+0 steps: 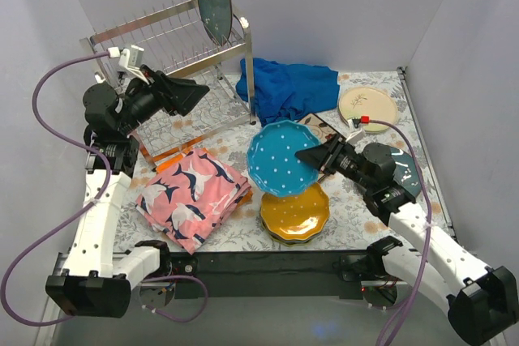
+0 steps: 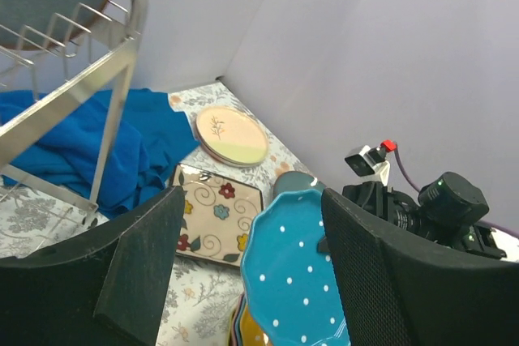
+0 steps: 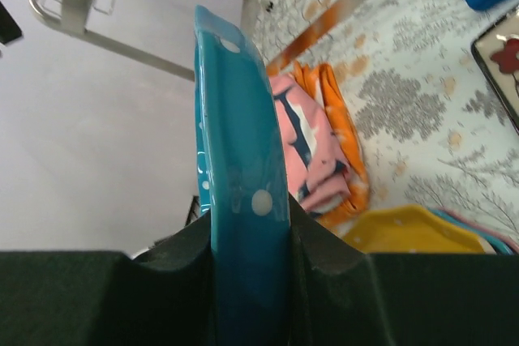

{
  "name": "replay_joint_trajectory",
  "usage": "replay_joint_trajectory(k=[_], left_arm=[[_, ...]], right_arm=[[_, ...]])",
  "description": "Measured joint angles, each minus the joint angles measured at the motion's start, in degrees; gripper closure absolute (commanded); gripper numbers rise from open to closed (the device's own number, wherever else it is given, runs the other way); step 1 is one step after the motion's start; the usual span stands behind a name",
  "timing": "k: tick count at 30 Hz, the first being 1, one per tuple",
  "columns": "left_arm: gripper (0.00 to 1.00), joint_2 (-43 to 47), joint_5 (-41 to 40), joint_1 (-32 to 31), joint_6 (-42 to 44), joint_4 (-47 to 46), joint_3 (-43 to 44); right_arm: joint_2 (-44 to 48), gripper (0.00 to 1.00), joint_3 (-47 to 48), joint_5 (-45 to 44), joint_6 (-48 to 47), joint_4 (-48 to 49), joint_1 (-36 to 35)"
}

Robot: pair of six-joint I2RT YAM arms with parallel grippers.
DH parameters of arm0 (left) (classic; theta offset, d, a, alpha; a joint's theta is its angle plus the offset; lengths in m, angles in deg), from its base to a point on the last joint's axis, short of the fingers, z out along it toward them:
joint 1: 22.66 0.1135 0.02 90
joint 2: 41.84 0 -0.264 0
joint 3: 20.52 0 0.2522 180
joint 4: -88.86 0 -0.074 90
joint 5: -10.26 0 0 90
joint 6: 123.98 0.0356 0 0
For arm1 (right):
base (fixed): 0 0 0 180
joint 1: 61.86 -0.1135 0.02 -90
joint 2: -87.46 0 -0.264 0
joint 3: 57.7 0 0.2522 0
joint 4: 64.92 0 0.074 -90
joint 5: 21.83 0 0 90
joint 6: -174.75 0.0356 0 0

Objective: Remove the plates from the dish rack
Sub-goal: Place the plate at the center of the board.

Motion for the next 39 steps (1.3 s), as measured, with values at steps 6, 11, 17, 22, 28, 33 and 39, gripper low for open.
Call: replay_joint_trajectory(k=[6, 11, 17, 22, 28, 33, 39], left_arm=[[0.32, 1.4, -1.9, -2.9, 3.2, 2.6, -0.7], [0.32, 4.7, -4.9, -5.2, 5.1, 3.3, -2.7], [0.32, 8.6, -9.6, -8.0, 7.5, 3.3, -5.2], [0.31, 11.6, -13.7, -8.4, 9.0, 2.8, -9.6], [0.31, 12.5, -17.5, -8.4, 10.1, 2.8, -11.5], [0.31, 13.3, -18.8, -8.4, 10.6, 2.0, -12.2], [0.32, 14.5, -20.0, -8.4, 11.1, 1.9, -13.2]], right_arm=[[7.2, 0.99, -3.4, 4.7, -6.1, -10.6, 1.5], [9.3, 0.99, -5.0, 6.8, -9.6, -17.2, 2.7], [11.6, 0.99, -7.0, 8.3, -12.3, -22.4, 3.0], [12.0, 0.99, -8.7, 9.3, -13.6, -24.3, 3.1], [14.1, 0.99, -11.9, 8.7, -13.7, -25.7, 3.4], [15.3, 0.80, -12.8, 8.4, -13.4, -25.5, 3.4], [14.9, 0.63, -12.6, 8.0, -13.8, -25.8, 3.8]])
